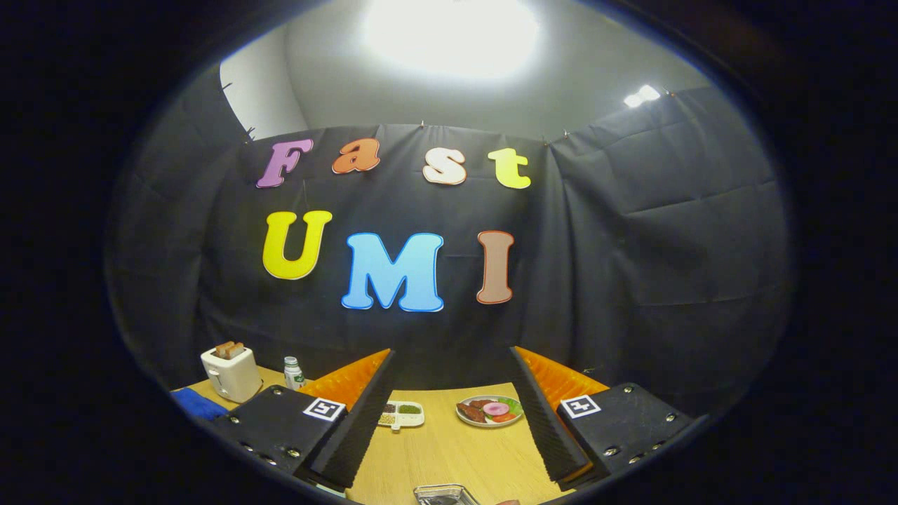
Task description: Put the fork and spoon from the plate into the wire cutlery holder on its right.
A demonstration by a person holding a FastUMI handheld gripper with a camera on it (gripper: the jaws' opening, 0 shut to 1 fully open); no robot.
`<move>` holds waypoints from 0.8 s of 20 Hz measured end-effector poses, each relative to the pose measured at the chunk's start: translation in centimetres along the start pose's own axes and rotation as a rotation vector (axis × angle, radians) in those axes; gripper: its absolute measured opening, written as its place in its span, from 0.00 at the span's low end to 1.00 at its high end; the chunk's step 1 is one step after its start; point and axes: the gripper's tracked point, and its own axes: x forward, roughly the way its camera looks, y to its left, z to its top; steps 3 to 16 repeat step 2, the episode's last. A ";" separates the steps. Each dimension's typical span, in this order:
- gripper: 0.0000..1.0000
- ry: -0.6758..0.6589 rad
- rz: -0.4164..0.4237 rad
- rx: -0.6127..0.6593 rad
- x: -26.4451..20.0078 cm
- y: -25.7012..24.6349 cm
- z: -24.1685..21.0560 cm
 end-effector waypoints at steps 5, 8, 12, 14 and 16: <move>0.96 0.013 -0.006 -0.023 0.1 -0.4 -0.6; 0.96 0.013 -0.006 -0.023 0.1 -0.4 -0.6; 0.96 0.013 -0.006 -0.023 0.1 -0.4 -0.6; 0.96 0.013 -0.006 -0.023 0.1 -0.4 -0.6; 0.96 0.013 -0.006 -0.023 0.1 -0.4 -0.6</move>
